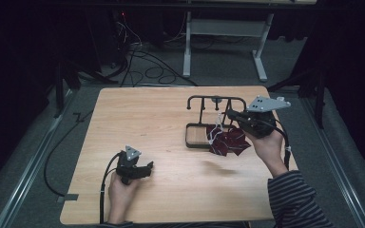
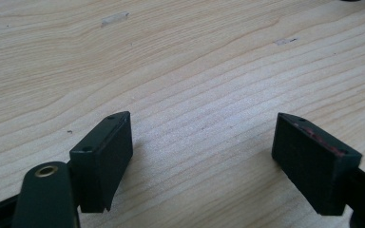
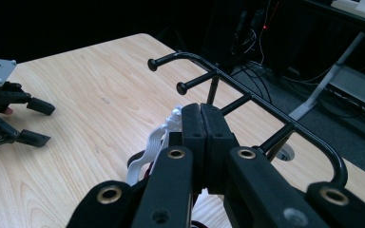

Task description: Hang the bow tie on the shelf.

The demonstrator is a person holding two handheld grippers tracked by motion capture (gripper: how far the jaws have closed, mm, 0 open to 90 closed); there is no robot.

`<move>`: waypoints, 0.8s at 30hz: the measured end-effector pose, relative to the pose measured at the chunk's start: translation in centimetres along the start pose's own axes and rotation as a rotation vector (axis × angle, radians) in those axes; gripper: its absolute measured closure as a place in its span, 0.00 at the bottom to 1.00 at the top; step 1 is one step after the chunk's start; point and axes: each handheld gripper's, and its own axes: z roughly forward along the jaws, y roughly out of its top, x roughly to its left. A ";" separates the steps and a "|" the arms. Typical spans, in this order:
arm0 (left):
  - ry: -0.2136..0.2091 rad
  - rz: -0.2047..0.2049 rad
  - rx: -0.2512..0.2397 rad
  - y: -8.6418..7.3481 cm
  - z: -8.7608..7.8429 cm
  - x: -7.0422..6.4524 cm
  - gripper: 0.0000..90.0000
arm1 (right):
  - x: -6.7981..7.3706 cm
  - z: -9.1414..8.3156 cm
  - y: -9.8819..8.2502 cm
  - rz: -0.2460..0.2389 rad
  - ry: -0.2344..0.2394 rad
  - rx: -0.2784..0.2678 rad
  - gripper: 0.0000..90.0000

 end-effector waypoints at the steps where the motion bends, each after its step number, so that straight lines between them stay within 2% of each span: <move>1: 0.000 0.000 0.000 0.0 0.0 0.0 0.24 | -0.1 0.1 0.1 0.001 -0.001 0.003 1.00; 13: 0.000 0.000 0.000 0.0 0.0 0.0 0.24 | -0.6 0.9 1.0 0.006 -0.005 0.003 1.00; 24: 0.000 0.000 0.000 0.0 0.0 0.0 0.24 | -1.0 2.3 1.4 0.015 -0.011 0.019 1.00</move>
